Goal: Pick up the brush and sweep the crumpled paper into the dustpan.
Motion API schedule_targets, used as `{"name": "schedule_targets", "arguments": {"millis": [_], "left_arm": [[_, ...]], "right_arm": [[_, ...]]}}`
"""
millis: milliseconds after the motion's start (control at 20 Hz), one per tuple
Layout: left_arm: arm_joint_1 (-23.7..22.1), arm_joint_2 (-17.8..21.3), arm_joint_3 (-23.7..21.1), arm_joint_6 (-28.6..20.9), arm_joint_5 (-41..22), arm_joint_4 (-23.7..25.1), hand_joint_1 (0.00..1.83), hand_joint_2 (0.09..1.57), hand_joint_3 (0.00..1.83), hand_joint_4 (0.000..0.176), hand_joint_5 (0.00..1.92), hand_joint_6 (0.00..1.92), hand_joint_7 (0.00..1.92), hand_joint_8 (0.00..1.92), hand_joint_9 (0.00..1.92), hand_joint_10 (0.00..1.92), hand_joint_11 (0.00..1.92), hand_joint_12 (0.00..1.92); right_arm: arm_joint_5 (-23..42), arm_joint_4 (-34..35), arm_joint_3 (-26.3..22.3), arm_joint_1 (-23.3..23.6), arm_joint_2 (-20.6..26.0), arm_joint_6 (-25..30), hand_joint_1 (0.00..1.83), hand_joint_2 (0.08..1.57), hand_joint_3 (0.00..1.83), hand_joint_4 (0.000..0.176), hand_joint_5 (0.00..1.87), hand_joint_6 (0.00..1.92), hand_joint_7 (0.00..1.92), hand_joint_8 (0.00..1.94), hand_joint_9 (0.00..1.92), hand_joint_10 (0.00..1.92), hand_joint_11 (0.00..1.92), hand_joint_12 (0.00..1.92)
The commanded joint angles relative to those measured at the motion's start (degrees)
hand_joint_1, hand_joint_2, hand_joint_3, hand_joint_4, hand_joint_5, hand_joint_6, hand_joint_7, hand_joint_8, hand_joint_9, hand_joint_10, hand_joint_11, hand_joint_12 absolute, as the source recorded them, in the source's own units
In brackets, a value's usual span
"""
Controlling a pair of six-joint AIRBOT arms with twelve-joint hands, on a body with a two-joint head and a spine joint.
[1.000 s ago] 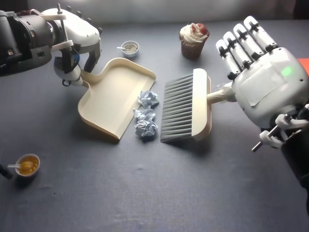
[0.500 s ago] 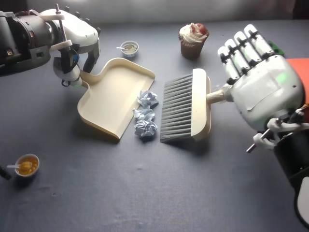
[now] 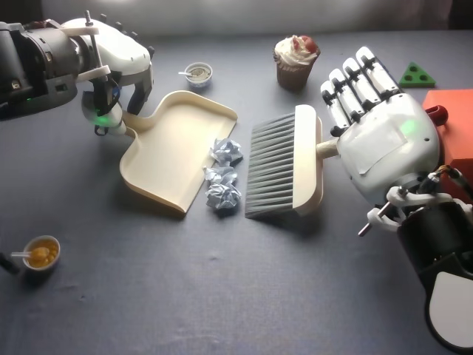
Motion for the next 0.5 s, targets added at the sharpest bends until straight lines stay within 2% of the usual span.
{"name": "schedule_targets", "arguments": {"millis": [0, 150, 350, 450], "left_arm": [[-0.36, 0.28, 0.42, 0.23, -2.19, 0.86, 1.1, 1.11, 0.0, 0.0, 0.99, 0.96, 0.43, 0.01, 0.36, 0.01, 0.39, 0.04], [-0.37, 0.31, 0.47, 0.2, -2.32, 0.86, 1.1, 1.1, 0.0, 0.0, 1.02, 0.91, 0.49, 0.01, 0.41, 0.01, 0.41, 0.05], [-0.45, 0.37, 0.3, -0.06, -2.57, 0.84, 1.11, 1.11, 0.0, 0.0, 1.01, 0.94, 0.5, 0.0, 0.42, 0.0, 0.4, 0.04], [-0.51, 0.39, 0.19, -0.09, -2.58, 0.84, 1.11, 1.1, 0.0, 0.0, 1.03, 0.91, 0.49, 0.0, 0.41, 0.0, 0.39, 0.03]], "right_arm": [[-5.08, -4.45, 0.5, 0.12, 0.01, -0.24, 1.05, 1.08, 0.0, 0.0, 0.06, 0.01, 0.0, 0.0, 0.02, 0.0, 0.07, 0.02], [-5.01, -4.46, 1.65, 0.12, -0.74, -0.23, 1.08, 0.99, 0.0, 0.0, 0.09, 0.0, 0.05, 0.0, 0.1, 0.01, 0.17, 0.06], [-4.9, -4.99, 3.49, 0.02, -1.68, 0.48, 1.04, 1.04, 0.0, 0.0, 0.22, 0.01, 0.22, 0.01, 0.24, 0.01, 0.24, 0.07], [-4.91, -5.28, 4.15, 0.03, -1.92, 0.73, 1.0, 1.05, 0.0, 0.0, 0.33, 0.0, 0.37, 0.01, 0.4, 0.01, 0.36, 0.09]]}}
